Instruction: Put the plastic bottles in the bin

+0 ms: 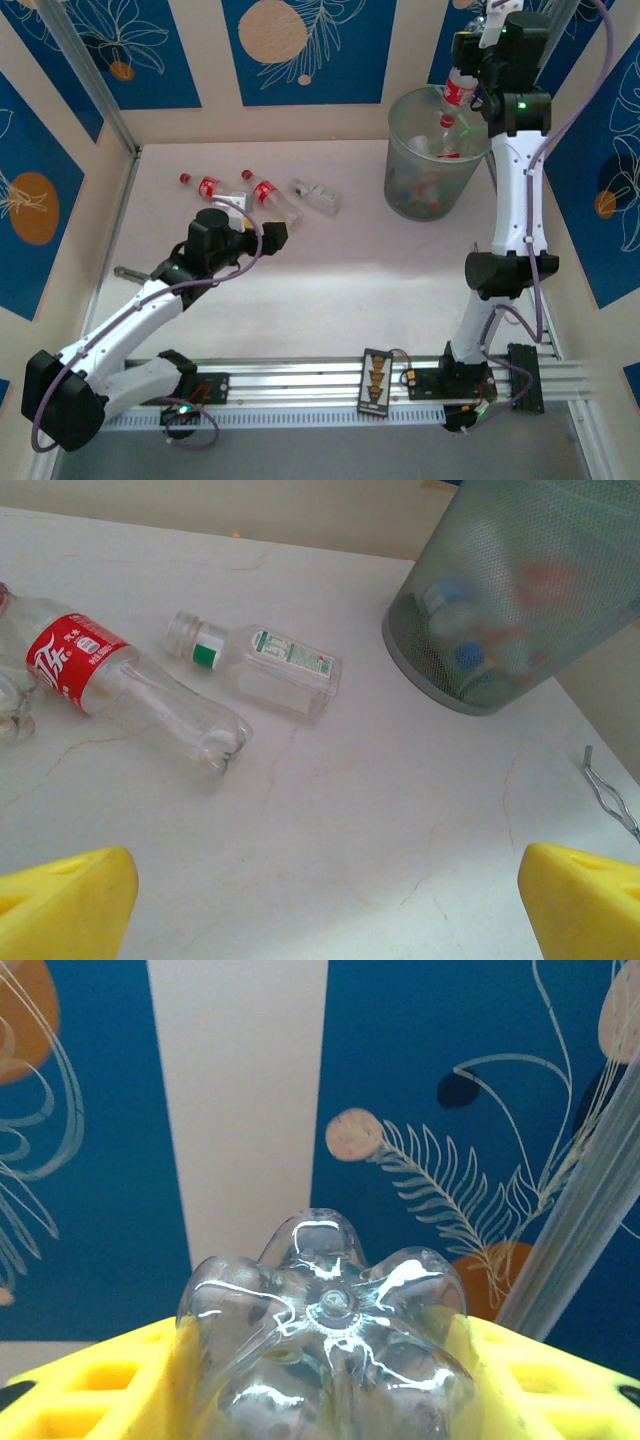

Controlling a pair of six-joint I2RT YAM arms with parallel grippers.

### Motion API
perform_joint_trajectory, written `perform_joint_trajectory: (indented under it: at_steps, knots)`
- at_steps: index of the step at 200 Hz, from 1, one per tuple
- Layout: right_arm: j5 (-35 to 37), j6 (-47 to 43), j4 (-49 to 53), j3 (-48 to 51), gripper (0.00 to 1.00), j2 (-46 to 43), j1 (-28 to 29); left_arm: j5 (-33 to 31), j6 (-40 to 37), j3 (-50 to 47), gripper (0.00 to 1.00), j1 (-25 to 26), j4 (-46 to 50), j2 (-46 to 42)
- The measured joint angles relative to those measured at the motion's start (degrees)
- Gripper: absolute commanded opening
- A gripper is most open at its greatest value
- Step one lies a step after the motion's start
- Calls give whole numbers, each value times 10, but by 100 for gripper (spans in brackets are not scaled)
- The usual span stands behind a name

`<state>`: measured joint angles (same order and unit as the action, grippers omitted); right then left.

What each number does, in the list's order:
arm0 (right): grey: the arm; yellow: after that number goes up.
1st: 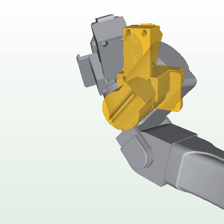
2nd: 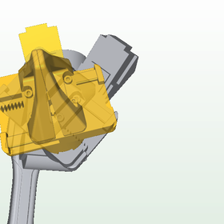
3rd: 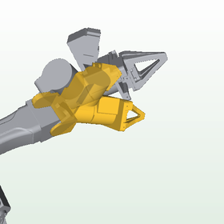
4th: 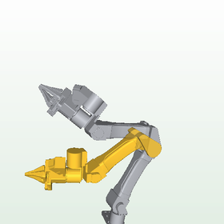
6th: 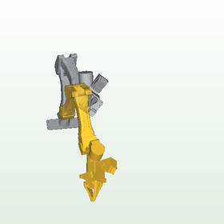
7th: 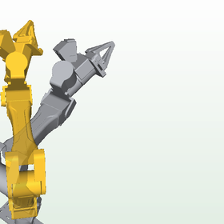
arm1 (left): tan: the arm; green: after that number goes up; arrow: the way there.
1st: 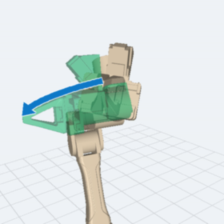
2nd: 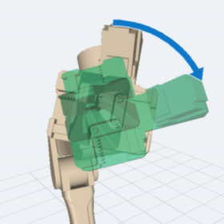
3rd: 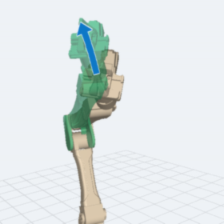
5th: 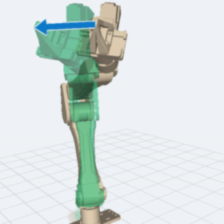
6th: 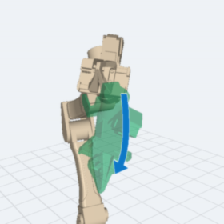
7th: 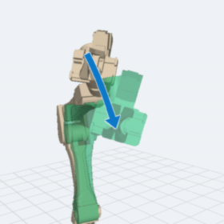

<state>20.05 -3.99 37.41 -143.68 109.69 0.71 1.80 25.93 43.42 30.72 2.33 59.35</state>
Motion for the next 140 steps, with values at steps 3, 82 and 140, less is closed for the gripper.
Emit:
perform_joint_trajectory:
  at_steps: [3, 82, 140]
  knots:
    - [3, -3, 0, 1, 50, 3, 1, 0, 1, 0, 97, 0, 0, 0]
    - [24, -64, 41, 7, 50, 101, 11, -4, 8, -2, 97, -1, -1, 0]
    - [10, -87, 85, 7, 51, 142, 24, -4, 11, -2, 97, -1, -2, 19]
